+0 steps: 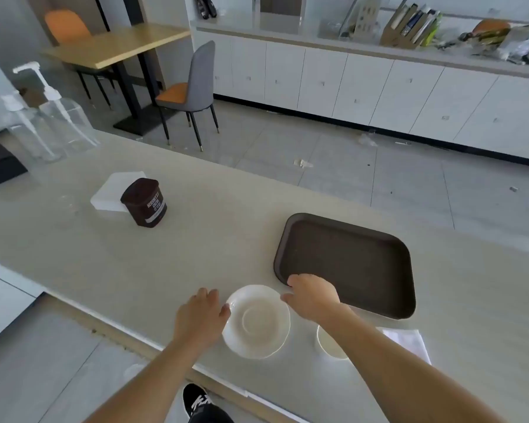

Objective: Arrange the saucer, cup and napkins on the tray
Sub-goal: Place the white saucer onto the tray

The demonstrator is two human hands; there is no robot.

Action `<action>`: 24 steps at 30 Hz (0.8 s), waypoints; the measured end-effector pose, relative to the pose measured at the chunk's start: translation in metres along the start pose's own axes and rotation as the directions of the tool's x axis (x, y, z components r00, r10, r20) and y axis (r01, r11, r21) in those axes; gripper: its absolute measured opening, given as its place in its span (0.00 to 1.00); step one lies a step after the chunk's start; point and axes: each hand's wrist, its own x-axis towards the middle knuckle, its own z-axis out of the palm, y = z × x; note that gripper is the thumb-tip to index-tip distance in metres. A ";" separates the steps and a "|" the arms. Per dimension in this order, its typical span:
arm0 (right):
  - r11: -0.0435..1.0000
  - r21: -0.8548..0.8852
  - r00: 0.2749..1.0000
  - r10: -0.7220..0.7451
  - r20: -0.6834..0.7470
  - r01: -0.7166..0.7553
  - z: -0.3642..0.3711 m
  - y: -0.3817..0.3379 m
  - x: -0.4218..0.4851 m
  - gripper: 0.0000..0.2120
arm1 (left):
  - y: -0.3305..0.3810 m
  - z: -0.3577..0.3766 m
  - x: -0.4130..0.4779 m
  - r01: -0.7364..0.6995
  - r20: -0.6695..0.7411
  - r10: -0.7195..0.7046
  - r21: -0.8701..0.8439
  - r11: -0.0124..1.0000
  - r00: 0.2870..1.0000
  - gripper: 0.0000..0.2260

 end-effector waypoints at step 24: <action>0.970 0.166 0.983 0.166 0.074 -0.176 0.003 0.009 0.030 0.03 | 0.030 0.010 0.021 0.216 0.109 -0.189 -0.610 0.763 0.976 0.07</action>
